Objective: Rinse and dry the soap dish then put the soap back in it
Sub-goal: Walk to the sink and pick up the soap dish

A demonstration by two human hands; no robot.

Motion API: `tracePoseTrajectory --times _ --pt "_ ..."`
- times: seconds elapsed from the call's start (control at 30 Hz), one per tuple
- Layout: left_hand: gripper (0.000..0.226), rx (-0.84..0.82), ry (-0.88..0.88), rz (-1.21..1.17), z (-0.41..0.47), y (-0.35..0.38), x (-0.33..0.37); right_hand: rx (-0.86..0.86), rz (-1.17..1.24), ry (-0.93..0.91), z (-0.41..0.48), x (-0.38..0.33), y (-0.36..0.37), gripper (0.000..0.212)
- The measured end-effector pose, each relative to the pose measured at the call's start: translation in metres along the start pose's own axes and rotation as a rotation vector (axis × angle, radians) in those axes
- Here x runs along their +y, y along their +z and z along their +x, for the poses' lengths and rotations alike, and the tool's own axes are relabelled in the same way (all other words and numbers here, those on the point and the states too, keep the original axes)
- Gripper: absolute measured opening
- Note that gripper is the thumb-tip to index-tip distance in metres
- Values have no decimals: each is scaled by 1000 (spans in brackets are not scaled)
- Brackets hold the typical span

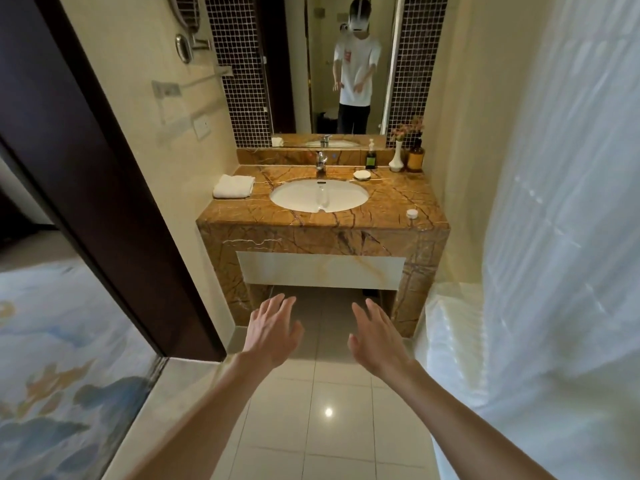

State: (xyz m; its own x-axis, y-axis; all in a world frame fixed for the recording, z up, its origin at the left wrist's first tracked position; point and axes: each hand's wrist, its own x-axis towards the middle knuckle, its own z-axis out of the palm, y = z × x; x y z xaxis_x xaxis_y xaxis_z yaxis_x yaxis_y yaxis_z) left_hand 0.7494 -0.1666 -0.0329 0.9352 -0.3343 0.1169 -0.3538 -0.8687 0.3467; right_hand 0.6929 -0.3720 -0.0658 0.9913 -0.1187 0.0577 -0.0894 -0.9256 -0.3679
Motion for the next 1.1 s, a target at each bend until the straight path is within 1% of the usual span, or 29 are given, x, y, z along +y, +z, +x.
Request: tracePoseTrajectory --times 0.17,0.33,0.47,0.57,0.7,0.9,1.1 --pt "52 5 7 -21 64 6 -22 -22 -50 -6 59 0 6 65" --pt "48 21 51 -10 134 8 -44 -7 -129 -19 121 -3 5 62" --pt "47 2 86 0 191 13 -50 -2 -140 30 166 6 1 61" --pt "47 -19 119 -10 229 20 -41 1 -131 55 195 19 -3 58" --pt "56 -69 137 -28 286 35 -21 28 -94 71 239 47 -7 50" --pt "57 -101 169 -15 385 65 6 44 -101 61 327 99 -12 60" --pt "52 -62 180 11 481 81 35 12 -58 54 424 143 -30 66"
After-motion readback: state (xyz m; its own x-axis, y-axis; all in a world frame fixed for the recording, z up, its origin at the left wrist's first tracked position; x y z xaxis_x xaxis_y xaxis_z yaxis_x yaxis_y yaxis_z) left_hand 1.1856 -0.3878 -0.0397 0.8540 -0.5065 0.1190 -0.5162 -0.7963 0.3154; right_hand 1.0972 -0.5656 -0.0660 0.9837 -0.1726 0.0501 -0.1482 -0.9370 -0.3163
